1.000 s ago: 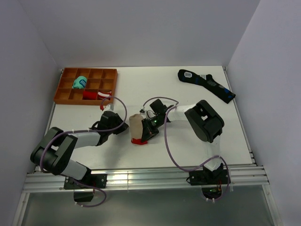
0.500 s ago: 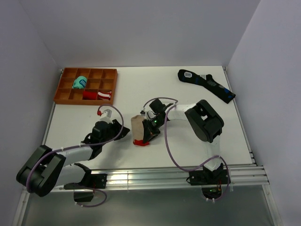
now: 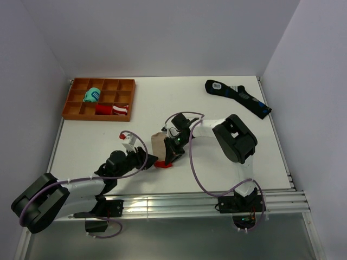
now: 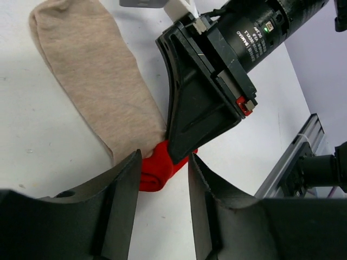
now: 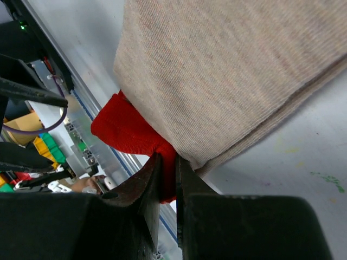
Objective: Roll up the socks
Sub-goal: Roll the sock at the center of the board.
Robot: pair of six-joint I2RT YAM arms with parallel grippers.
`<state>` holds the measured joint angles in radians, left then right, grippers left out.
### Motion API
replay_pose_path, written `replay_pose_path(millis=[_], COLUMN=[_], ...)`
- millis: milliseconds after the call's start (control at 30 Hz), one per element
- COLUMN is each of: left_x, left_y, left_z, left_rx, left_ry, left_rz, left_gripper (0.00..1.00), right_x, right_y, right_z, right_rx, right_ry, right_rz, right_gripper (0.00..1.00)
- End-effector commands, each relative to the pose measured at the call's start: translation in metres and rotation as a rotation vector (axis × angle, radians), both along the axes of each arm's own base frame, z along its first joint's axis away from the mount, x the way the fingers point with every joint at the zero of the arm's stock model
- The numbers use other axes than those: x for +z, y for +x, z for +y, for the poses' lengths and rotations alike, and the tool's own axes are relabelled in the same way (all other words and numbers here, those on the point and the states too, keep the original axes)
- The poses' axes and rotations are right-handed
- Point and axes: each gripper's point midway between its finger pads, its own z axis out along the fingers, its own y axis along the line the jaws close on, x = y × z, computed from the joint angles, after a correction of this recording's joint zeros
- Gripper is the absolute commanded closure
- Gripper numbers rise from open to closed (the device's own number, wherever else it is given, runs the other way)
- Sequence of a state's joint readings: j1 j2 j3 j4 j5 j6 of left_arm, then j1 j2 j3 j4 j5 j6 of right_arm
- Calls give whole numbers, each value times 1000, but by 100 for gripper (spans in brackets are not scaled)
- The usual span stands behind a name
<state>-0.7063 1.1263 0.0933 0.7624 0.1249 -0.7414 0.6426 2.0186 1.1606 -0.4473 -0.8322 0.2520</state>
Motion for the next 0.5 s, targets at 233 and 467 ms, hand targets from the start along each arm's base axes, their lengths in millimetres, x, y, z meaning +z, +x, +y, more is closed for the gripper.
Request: replay_pose_path(millis=[233, 467], left_x=[-2, -6], left_y=[8, 2], left_z=[-8, -14], left_rx=[5, -5], left_ry=[55, 66], left_rz=[-49, -53], left_gripper=[53, 53], right_x=[-39, -38], right_y=[0, -1], right_z=[-26, -27], right_rx=[6, 10], right_ry=[-177, -178], right_rz=[-33, -32], right_gripper=[99, 100])
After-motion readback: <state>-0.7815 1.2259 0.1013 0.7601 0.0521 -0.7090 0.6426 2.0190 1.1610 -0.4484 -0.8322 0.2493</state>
